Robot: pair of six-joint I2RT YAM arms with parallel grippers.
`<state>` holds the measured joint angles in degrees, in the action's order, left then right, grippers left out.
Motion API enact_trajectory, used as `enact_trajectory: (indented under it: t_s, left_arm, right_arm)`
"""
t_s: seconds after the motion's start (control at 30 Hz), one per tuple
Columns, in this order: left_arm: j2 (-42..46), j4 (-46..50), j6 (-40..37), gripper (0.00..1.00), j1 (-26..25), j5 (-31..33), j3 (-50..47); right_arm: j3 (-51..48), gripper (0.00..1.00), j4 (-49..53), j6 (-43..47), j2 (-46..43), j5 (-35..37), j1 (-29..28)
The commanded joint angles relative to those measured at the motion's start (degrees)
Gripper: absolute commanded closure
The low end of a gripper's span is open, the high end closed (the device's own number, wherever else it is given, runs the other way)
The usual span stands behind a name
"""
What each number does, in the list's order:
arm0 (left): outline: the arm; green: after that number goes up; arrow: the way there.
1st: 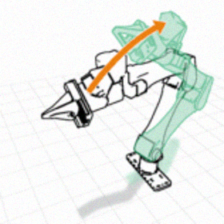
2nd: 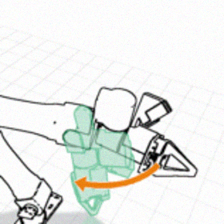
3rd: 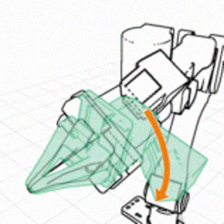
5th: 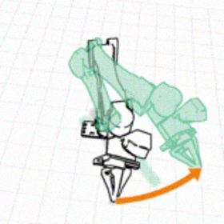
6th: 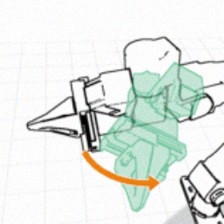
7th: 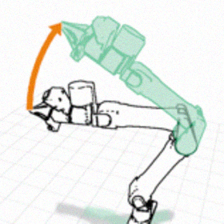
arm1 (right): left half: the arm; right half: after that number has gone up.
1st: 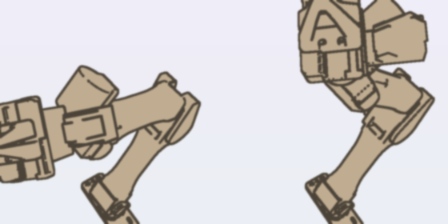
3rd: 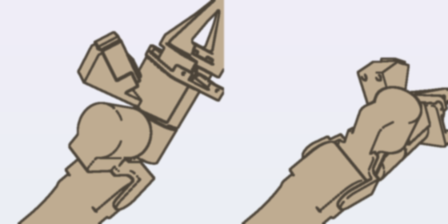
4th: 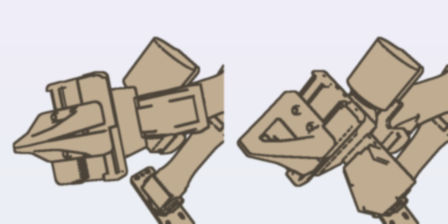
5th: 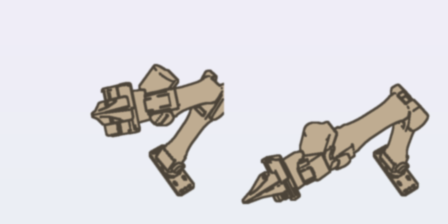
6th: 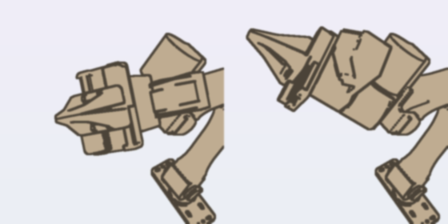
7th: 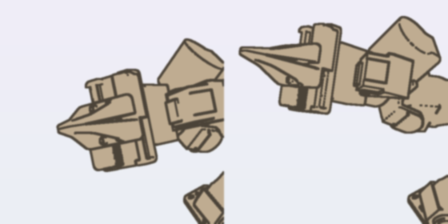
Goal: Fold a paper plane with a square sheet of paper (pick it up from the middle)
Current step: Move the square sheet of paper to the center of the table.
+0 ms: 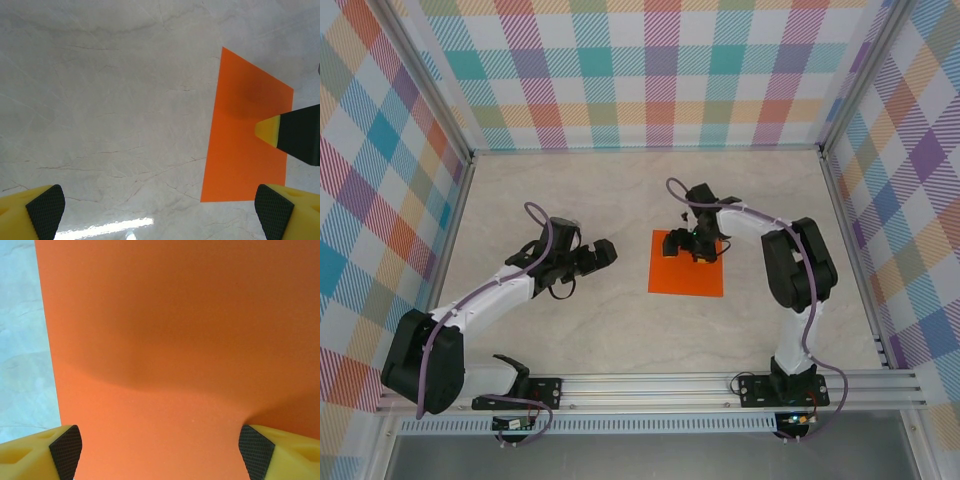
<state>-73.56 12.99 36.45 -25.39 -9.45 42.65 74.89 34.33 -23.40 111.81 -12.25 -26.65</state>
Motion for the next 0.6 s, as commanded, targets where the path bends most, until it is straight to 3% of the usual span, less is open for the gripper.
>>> enact_trajectory:
  t_s: [0.0,0.3,0.4,0.57]
  left_arm:
    - [0.6,-1.5,0.1,0.00,-0.4,-0.1,0.3]
    - [1.6,-3.9,1.0,0.00,-0.5,-1.6,-2.1]
    - [1.8,-6.4,1.5,0.00,-0.5,-2.4,-3.3]
    - [1.8,-9.7,0.9,0.00,-0.7,-3.9,-4.8]
  right_arm:
    - [-0.9,0.15,-0.4,-1.9,3.4,-3.1,-4.4]
    - [2.3,0.14,3.5,-4.2,3.1,1.4,-10.0]
    - [5.3,0.12,6.7,-5.2,0.8,6.6,-10.8]
    - [6.9,0.00,12.5,-13.4,-2.0,22.1,-13.2]
